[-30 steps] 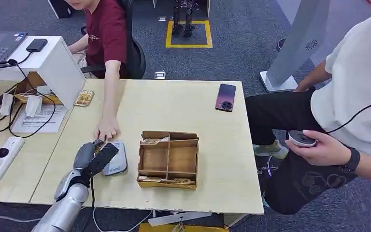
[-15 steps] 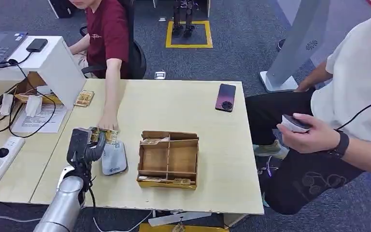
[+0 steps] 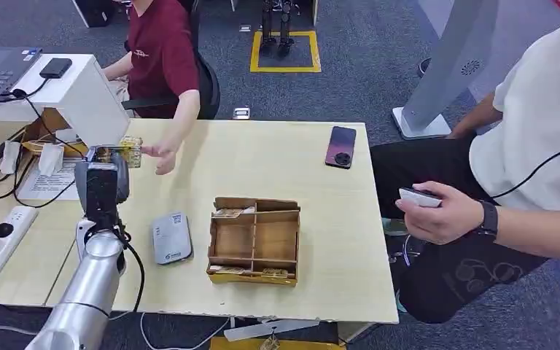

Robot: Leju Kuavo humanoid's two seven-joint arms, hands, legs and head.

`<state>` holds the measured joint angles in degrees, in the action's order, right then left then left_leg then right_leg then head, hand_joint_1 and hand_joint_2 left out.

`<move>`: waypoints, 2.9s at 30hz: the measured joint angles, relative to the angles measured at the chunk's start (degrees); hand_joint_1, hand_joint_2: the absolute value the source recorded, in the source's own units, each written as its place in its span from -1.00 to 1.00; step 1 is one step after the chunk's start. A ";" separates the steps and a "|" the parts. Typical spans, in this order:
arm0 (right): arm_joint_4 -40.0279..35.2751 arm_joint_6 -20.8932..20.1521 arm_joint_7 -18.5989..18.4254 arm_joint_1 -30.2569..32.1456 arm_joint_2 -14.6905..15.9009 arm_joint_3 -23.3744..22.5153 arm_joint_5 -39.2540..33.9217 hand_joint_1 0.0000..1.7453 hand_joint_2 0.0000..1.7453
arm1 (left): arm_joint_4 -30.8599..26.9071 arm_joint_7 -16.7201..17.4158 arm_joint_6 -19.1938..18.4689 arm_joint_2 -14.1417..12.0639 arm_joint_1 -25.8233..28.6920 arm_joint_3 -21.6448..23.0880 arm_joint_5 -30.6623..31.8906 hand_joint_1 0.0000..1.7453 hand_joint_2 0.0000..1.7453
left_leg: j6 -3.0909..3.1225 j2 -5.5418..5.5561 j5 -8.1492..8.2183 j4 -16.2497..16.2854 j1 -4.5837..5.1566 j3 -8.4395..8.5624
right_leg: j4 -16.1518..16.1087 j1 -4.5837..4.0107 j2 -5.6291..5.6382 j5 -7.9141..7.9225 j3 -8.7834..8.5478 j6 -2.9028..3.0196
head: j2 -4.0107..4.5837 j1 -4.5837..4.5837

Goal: Pass the card to the sensor for recognition and then transmit it.

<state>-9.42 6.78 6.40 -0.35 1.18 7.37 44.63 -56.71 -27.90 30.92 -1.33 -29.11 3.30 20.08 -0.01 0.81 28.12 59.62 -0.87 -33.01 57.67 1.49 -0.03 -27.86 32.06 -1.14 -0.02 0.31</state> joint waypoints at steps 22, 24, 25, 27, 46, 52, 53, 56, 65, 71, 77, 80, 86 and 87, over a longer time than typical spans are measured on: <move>-0.02 -0.44 0.59 -0.31 -0.02 0.15 1.16 -1.00 -1.00 | 8.36 -2.70 6.33 -1.53 -2.48 -2.97 4.49 -1.00 1.00 | 0.00 -0.01 0.00 0.00 0.00 -0.02 | 0.00 0.00 0.00 0.00 0.02 0.00 | 0.00 0.02; -0.02 -0.46 0.59 -0.30 -0.02 0.15 1.27 -1.00 -1.00 | 8.73 -2.90 5.41 -1.51 -2.48 -3.02 4.27 -1.00 1.00 | 0.00 -0.01 0.00 0.00 0.00 -0.01 | 0.00 0.00 0.00 0.00 0.02 0.00 | 0.00 0.00; -0.02 -0.46 0.70 -0.30 0.00 0.15 1.31 -1.00 -1.00 | 8.97 -2.83 4.55 -1.51 -2.48 -3.15 3.81 -1.00 1.00 | 0.00 -0.01 0.00 0.00 0.00 -0.01 | 0.00 0.00 0.00 0.00 0.02 0.00 | 0.00 0.00; -0.02 -0.44 0.77 -0.31 0.00 0.15 1.31 -1.00 -1.00 | 9.50 -2.37 3.47 -1.42 -2.48 -3.52 3.44 -1.00 1.00 | 0.00 -0.01 0.00 0.00 0.00 -0.01 | 0.00 0.00 0.00 0.00 0.03 0.00 | 0.00 0.00; 0.00 -0.22 0.16 0.62 -0.02 -2.25 -0.85 -1.00 -1.00 | -19.66 -8.66 -22.94 -4.24 17.39 0.27 -0.25 -1.00 1.00 | -0.03 -0.16 0.17 -0.03 0.01 -0.05 | -0.01 0.01 0.22 -0.12 0.14 0.01 | 0.00 0.00; 0.00 -0.18 0.16 0.74 -0.02 -2.95 -0.89 -1.00 -1.00 | -31.98 -10.37 -22.19 -5.99 27.49 7.06 5.45 -1.00 1.00 | -0.01 -0.12 0.18 -0.02 0.01 -0.13 | -0.04 0.01 0.10 -0.16 0.18 -0.04 | 0.00 -0.02; 0.00 -0.16 0.16 0.74 0.00 -2.97 -0.87 -1.00 -1.00 | -32.73 -10.52 -22.43 -6.37 28.05 7.54 5.54 -1.00 1.00 | -0.02 -0.11 0.17 -0.02 0.01 -0.13 | -0.04 0.01 0.08 -0.16 0.17 -0.04 | 0.00 0.00; 0.00 0.19 0.50 0.72 0.02 -3.34 -0.83 -1.00 -1.00 | -33.89 -11.31 -22.42 -7.50 29.60 9.46 7.80 -1.00 1.00 | -0.03 -0.12 0.16 -0.03 0.01 -0.09 | -0.03 0.01 0.08 -0.13 0.15 -0.02 | 0.00 0.00; 0.00 0.50 0.48 0.64 0.46 -4.02 -0.37 -1.00 -1.00 | -33.85 -11.88 -15.94 -10.56 31.69 15.80 19.95 -1.00 1.00 | -0.04 -0.11 0.15 -0.03 0.01 -0.10 | -0.02 0.01 0.08 -0.11 0.15 0.01 | 0.00 0.00; -0.02 -0.05 0.33 0.38 0.46 -4.07 0.46 -1.00 -1.00 | -31.58 -5.75 -1.39 -11.17 31.20 22.37 37.97 -1.00 1.00 | -0.03 -0.11 0.16 -0.02 0.02 -0.11 | -0.03 0.02 0.08 -0.11 0.15 0.00 | 0.00 0.00; -0.02 -0.16 0.33 0.27 0.46 -4.07 0.94 -1.00 -1.00 | -27.85 -2.41 1.65 -11.57 29.42 27.39 39.50 -1.00 1.00 | -0.04 -0.11 0.15 -0.02 0.01 -0.09 | -0.03 0.01 0.08 -0.11 0.15 0.00 | 0.00 0.00; -0.02 -0.16 0.35 0.17 0.46 -4.15 1.01 -1.00 -1.00 | -25.98 -0.84 3.27 -12.24 28.42 29.31 40.62 -1.00 1.00 | -0.04 -0.11 0.15 -0.02 0.01 -0.09 | -0.03 0.01 0.09 -0.10 0.15 0.01 | 0.00 0.00; -0.04 -0.16 0.35 0.05 0.46 -4.20 1.12 -1.00 -1.00 | -24.07 -0.49 3.38 -12.99 27.50 31.39 40.73 -1.00 1.00 | -0.04 -0.11 0.15 -0.02 0.01 -0.11 | -0.03 0.01 0.09 -0.11 0.15 0.01 | 0.00 0.00; -0.02 -0.16 0.39 0.06 0.46 -4.20 1.14 -1.00 -1.00 | -23.92 -0.36 3.38 -13.05 27.48 31.52 40.57 -1.00 1.00 | -0.04 -0.11 0.15 -0.02 0.01 -0.10 | -0.03 0.01 0.09 -0.11 0.16 0.01 | 0.00 0.00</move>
<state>-9.44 6.62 6.80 -0.30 1.64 3.17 45.77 -80.63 -28.26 34.29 -14.38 -1.64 34.82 60.65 -0.05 0.69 28.26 59.60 -0.86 -33.11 57.65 1.50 0.06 -27.97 32.21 -1.14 -0.02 0.31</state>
